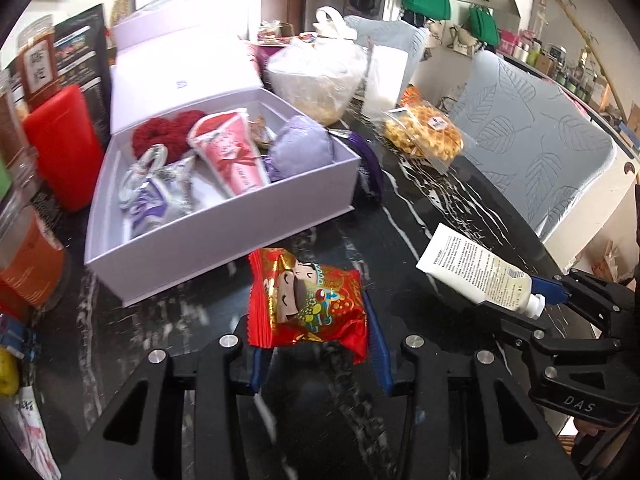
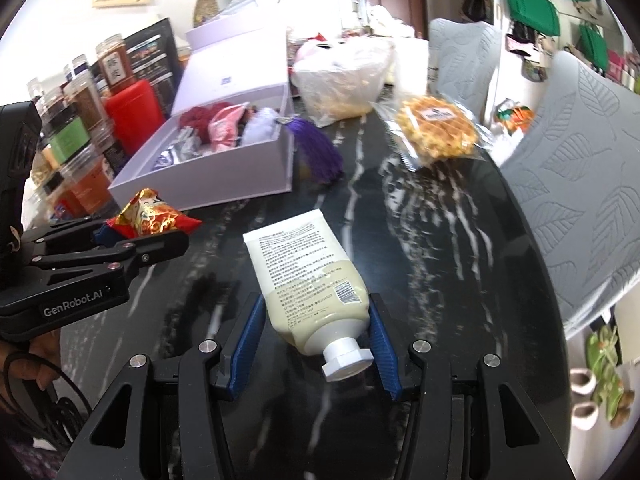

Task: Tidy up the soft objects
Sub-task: 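Carry the red snack bag and lotion tube over the white box with both grippers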

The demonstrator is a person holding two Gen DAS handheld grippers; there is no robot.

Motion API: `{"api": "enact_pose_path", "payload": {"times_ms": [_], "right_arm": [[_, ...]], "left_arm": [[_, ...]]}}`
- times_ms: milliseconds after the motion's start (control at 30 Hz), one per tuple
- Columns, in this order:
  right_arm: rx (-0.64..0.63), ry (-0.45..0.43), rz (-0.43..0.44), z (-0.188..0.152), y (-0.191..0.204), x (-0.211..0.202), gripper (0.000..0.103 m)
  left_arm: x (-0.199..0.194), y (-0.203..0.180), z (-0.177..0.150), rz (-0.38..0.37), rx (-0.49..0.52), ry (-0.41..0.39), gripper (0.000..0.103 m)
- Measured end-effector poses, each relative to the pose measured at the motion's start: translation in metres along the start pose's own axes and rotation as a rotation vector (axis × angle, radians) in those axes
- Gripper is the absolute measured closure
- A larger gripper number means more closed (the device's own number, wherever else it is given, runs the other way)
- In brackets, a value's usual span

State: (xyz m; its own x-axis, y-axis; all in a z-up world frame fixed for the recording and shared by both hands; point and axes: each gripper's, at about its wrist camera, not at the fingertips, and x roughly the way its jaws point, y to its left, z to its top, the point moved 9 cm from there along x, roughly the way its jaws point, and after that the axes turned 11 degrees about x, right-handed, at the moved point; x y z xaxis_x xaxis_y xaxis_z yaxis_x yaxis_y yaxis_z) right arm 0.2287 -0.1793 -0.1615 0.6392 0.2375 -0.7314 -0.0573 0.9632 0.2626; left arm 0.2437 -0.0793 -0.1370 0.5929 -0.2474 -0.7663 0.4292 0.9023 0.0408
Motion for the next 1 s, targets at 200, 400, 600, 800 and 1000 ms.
{"api": "enact_pose_path", "payload": {"times_ms": [200,400,600,800,1000], "right_arm": [[-0.042,0.001,0.048,-0.003,0.029,0.0,0.052],[-0.085,0.001,0.088,-0.008,0.057,-0.002,0.052],[-0.119,0.008,0.126,-0.017,0.084,-0.004,0.052],[-0.144,0.005,0.156,-0.02,0.108,-0.01,0.052],[-0.167,-0.021,0.175,-0.012,0.127,-0.018,0.052]], "left_arm": [[-0.02,0.021,-0.011,0.04,-0.036,-0.021,0.063],[-0.038,0.039,-0.022,0.07,-0.074,-0.042,0.063],[-0.058,0.054,-0.032,0.094,-0.103,-0.071,0.063],[-0.076,0.067,-0.036,0.114,-0.124,-0.101,0.063],[-0.094,0.081,-0.031,0.138,-0.131,-0.139,0.063]]}}
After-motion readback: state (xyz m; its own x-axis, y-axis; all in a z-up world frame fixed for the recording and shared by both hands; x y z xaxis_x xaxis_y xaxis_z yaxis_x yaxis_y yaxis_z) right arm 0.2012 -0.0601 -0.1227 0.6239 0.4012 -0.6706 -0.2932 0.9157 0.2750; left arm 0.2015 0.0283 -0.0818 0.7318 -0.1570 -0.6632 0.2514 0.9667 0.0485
